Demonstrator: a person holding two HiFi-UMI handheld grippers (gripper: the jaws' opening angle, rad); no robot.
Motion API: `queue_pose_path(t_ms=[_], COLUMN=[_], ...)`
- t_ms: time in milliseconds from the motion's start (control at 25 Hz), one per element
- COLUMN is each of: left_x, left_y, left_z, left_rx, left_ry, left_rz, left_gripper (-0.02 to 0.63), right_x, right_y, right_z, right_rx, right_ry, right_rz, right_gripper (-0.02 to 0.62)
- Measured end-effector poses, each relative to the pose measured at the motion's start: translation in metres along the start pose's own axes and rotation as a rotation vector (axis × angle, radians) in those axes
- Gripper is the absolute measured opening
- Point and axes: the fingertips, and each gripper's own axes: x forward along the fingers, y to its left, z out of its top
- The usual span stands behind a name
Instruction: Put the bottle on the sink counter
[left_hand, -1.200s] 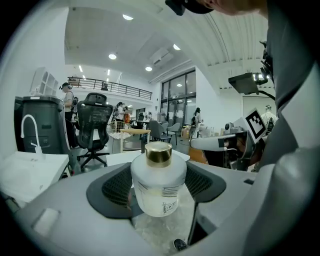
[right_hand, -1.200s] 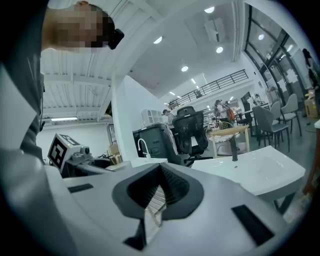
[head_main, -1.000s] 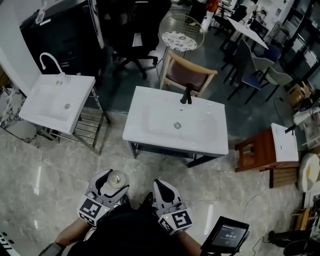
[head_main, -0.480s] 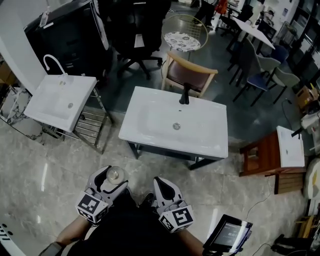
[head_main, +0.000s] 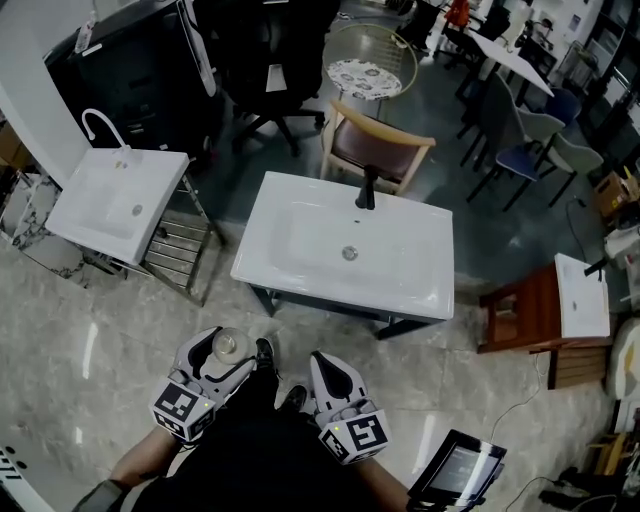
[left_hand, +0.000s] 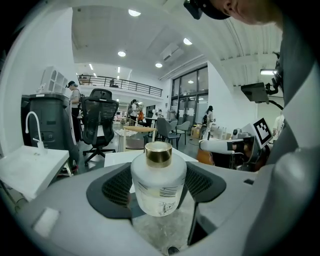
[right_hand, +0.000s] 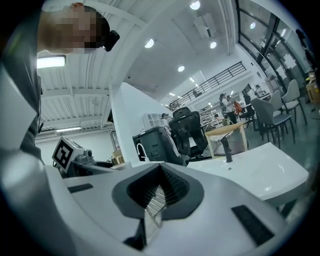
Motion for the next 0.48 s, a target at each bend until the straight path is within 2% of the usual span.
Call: queue_pose_path(t_ms=[480], left_x=[0.051], left_y=[0.047], left_z=[0.010], left_rx=[-0.026], left_ry=[-0.005], left_rz=[-0.022], left_gripper=[0.328], right_x=[0.043], right_y=[-0.037], right_z=[0.009], right_rx=[0.002], right_ry=[0.009], right_rz=[-0.067], right_gripper=[-0.005])
